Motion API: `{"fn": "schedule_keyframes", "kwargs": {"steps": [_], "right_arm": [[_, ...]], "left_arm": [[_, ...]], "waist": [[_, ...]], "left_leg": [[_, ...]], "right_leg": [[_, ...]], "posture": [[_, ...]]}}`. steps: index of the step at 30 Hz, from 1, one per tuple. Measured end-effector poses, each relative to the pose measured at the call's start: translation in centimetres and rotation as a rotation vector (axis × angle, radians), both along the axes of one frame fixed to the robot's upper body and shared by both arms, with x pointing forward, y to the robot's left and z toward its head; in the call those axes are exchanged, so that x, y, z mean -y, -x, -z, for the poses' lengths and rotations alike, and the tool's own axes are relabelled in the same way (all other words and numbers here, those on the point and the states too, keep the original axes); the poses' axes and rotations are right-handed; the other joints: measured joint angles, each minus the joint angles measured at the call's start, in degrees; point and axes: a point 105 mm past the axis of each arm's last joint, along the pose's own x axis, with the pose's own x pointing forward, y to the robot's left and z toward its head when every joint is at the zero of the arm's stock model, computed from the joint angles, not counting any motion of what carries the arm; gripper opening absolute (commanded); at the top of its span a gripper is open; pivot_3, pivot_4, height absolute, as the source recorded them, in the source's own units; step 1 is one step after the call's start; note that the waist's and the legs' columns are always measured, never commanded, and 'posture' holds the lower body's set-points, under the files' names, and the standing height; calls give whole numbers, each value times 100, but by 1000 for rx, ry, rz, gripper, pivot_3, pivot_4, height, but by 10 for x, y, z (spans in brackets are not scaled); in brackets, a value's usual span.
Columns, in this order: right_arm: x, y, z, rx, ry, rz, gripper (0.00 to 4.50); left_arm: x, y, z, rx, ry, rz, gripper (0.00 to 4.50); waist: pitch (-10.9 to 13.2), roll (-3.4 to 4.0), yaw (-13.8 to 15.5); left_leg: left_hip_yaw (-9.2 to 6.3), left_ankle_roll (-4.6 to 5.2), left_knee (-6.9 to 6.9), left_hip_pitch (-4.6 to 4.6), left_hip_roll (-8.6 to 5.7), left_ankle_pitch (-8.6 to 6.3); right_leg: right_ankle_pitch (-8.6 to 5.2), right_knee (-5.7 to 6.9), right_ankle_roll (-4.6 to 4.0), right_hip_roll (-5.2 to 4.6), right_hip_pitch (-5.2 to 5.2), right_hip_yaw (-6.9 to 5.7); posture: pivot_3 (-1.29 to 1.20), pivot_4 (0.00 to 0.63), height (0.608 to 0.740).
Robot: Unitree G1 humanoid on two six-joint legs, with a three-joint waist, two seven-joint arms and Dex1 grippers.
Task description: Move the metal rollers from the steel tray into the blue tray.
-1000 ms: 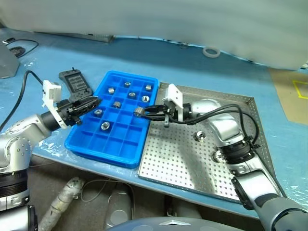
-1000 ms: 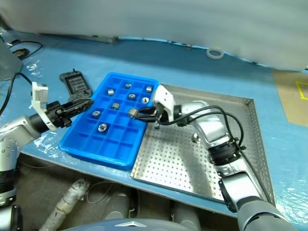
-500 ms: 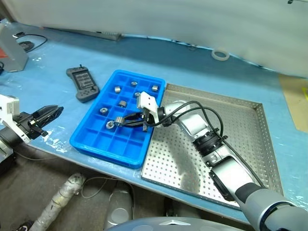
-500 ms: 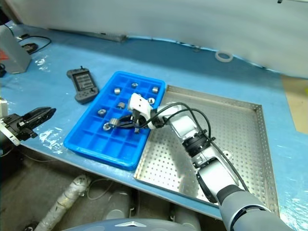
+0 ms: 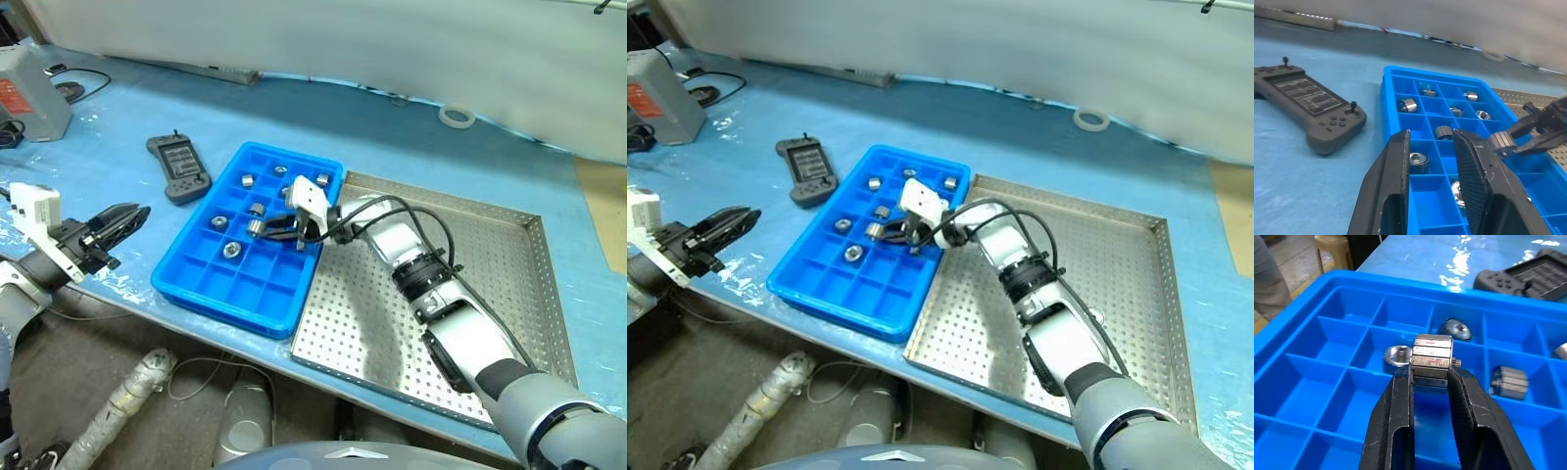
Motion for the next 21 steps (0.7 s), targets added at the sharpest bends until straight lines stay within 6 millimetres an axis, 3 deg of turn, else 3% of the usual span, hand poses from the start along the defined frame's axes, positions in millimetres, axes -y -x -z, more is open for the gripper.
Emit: {"fn": "schedule_keyframes", "kwargs": {"steps": [6,12,14,18,21], "right_arm": [[6,1,19,-21,43,20,606],[2,-5,25,23,40,74,2657],[5,-5,25,6,41,82,2657],[32,-2,26,-3,62,116,2657],[66,5,9,30,55,165,2657]], "left_arm": [[9,-6,1,-2,11,35,1442],[14,-15,-1,-2,20,55,1442],[18,-17,0,-6,22,69,1442],[35,-23,2,-9,40,139,1442],[62,-34,0,-2,74,237,1442]], "waist": [[-12,-20,-25],[-8,-12,-112],[-5,-7,-124],[-4,-7,-114],[-6,-9,-122]], "left_leg": [[0,-13,1,-12,4,8],[0,-24,2,7,14,15],[-1,-23,4,8,13,14],[-1,-36,17,3,11,23],[-2,-34,28,-1,5,22]], "right_leg": [[0,1,-1,7,-10,0],[-8,22,-13,12,-3,0],[-8,26,-13,11,-1,1],[-7,27,-13,10,7,1],[-7,27,-12,9,12,11]], "posture": [[281,150,740],[235,150,740],[198,150,740],[121,150,740],[69,150,740]]}}
